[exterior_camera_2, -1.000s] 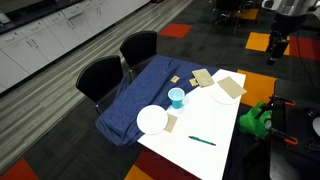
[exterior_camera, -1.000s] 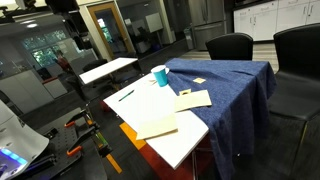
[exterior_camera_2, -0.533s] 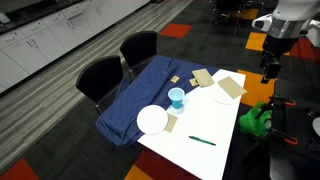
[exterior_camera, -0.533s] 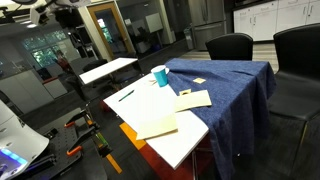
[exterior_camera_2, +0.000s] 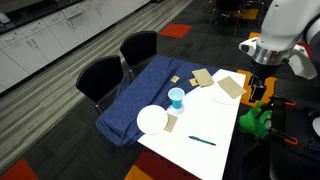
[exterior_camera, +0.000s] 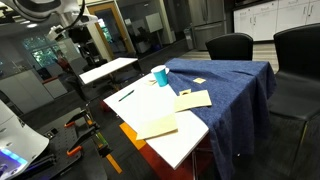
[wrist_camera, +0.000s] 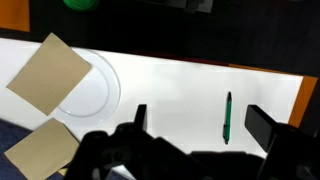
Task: Put the green pen in the blue cup
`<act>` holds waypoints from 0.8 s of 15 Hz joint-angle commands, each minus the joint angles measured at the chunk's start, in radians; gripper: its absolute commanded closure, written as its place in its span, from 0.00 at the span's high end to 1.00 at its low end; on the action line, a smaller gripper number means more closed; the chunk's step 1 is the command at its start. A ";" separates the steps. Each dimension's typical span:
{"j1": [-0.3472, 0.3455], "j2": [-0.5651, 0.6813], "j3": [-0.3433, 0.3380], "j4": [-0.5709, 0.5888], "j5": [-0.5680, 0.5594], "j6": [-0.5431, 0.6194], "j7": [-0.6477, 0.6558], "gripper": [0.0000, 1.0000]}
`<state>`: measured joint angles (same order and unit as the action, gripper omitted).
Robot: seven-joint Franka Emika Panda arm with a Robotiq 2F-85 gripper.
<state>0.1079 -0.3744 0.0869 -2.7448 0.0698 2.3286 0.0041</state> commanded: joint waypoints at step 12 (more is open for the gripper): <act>0.097 0.479 0.128 0.063 -0.025 0.447 0.209 1.00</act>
<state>0.1854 0.0031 0.2015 -2.7284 0.0762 2.7044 0.1453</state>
